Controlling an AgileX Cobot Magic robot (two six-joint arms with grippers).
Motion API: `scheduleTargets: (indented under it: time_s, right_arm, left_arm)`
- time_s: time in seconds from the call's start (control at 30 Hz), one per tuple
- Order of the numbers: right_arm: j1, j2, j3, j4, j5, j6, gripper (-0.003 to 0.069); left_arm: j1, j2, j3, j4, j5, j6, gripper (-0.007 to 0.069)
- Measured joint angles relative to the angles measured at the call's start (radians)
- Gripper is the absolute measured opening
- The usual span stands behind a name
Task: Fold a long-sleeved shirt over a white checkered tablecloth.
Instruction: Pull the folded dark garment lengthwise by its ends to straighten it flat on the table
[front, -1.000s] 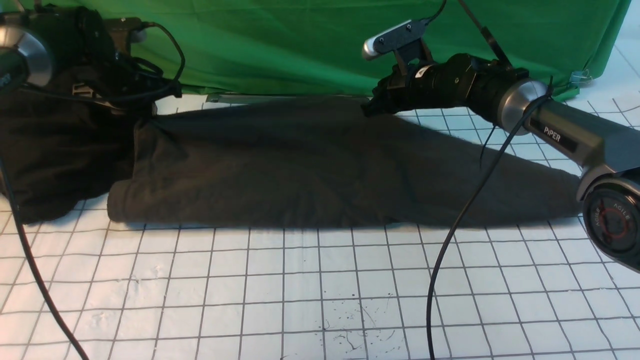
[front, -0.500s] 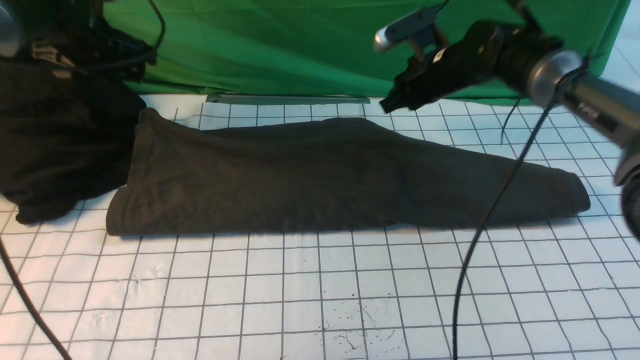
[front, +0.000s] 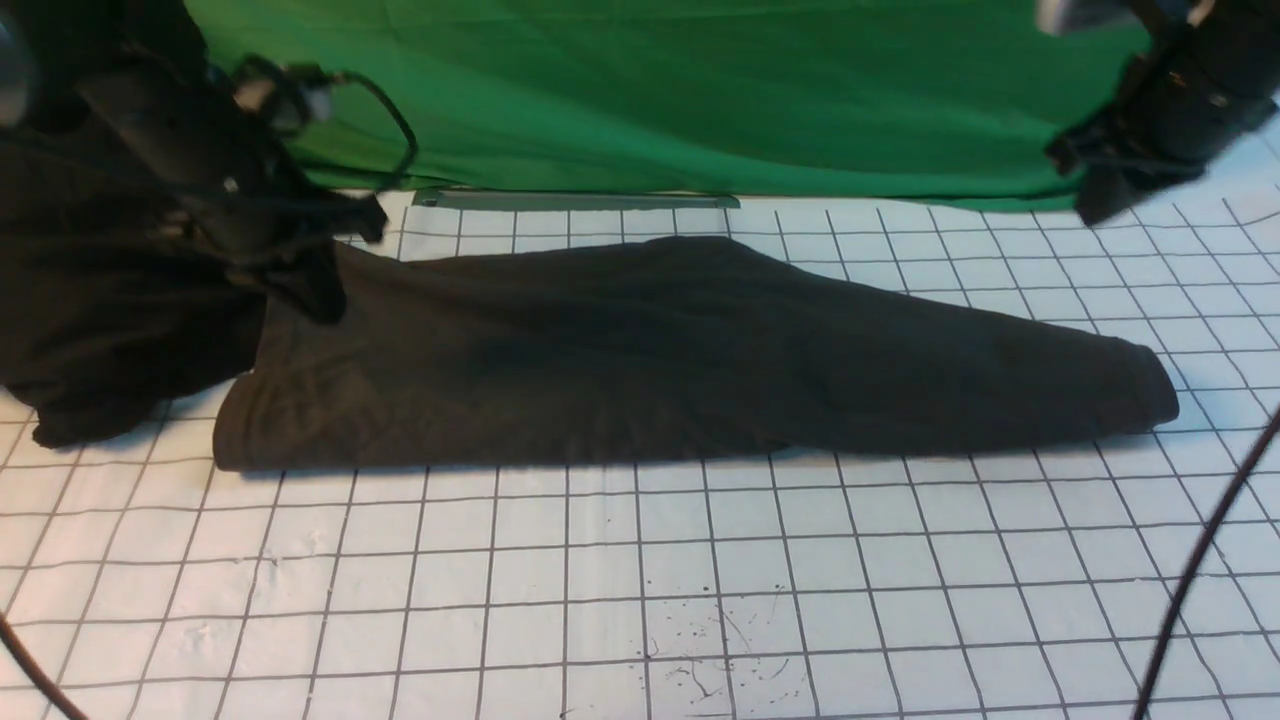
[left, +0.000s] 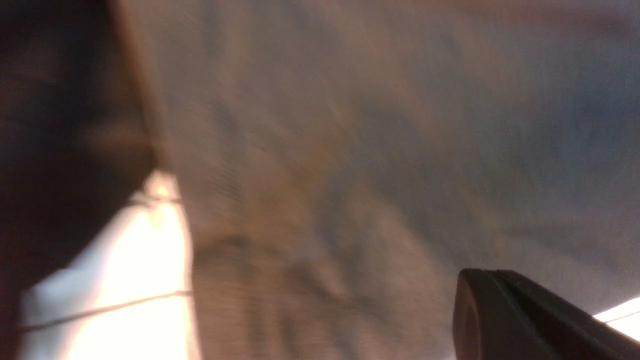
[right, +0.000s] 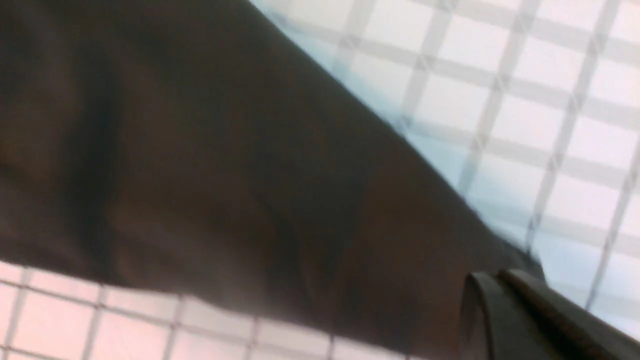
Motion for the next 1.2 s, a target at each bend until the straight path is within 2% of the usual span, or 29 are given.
scheduleTargets:
  time_s: [0.13,0.27,0.3,0.37,0.4,0.43,0.47,0.53,0.63,0.73,0.83,0.9,0.93,0.97,1.0,1.1,1.2]
  right_arm:
    - [-0.057,-0.021,0.109,-0.004,0.009,0.032,0.0024]
    - [-0.083,-0.024,0.239,-0.009,0.001,0.026,0.0153]
    - [-0.083,-0.024,0.264,-0.012,-0.009,0.02,0.0237]
    - [-0.083,-0.024,0.292,-0.012,-0.034,0.017,0.0348]
    - [-0.083,-0.024,0.297,-0.012,-0.043,0.017,0.0388]
    - [-0.083,-0.024,0.297,-0.012,-0.043,0.017,0.0388]
    - [-0.083,-0.024,0.301,-0.013,-0.065,0.017,0.0467]
    - [-0.083,-0.024,0.301,-0.014,-0.095,0.017,0.0526]
    - [-0.083,-0.019,0.301,-0.014,-0.14,0.017,0.0554]
    - [-0.083,-0.003,0.301,0.005,-0.155,0.017,0.0545]
    - [-0.083,0.025,0.301,0.047,-0.154,0.015,0.0493]
    - [-0.083,0.039,0.301,0.056,-0.154,0.013,0.0433]
    - [-0.083,0.05,0.303,0.057,-0.154,0.003,0.0319]
    - [-0.083,0.053,0.303,0.057,-0.153,-0.009,0.0247]
    - [-0.084,0.057,0.303,0.057,-0.151,-0.03,0.0127]
    - [-0.085,0.058,0.302,0.045,-0.155,-0.042,0.0046]
    - [-0.089,0.058,0.298,0.034,-0.158,-0.043,0.0041]
  left_arm:
    - [-0.027,-0.015,0.143,0.001,-0.1,0.003,-0.0008]
    - [-0.022,-0.019,0.297,0.054,-0.208,-0.044,-0.0008]
    - [-0.016,-0.03,0.315,0.061,-0.234,-0.066,-0.0008]
    - [-0.005,-0.042,0.349,0.07,-0.261,-0.094,-0.0008]
    - [-0.002,-0.045,0.357,0.07,-0.265,-0.104,-0.0008]
    - [0.0,-0.046,0.359,0.07,-0.268,-0.105,-0.0008]
    - [0.009,-0.051,0.368,0.07,-0.269,-0.109,-0.0008]
    - [0.018,-0.053,0.373,0.068,-0.268,-0.109,-0.0008]
    - [0.024,-0.055,0.374,0.068,-0.268,-0.11,-0.0008]
    - [0.026,-0.055,0.374,0.069,-0.268,-0.11,-0.0007]
    - [0.026,-0.055,0.374,0.069,-0.268,-0.11,-0.0006]
    - [0.026,-0.055,0.374,0.069,-0.268,-0.11,-0.0006]
    - [0.026,-0.056,0.374,0.069,-0.268,-0.11,-0.0006]
    - [0.026,-0.056,0.374,0.069,-0.268,-0.11,-0.0005]
    - [0.026,-0.056,0.374,0.07,-0.268,-0.11,-0.0005]
    - [0.026,-0.056,0.374,0.07,-0.268,-0.11,-0.0003]
    - [0.026,-0.056,0.374,0.071,-0.268,-0.11,-0.0004]
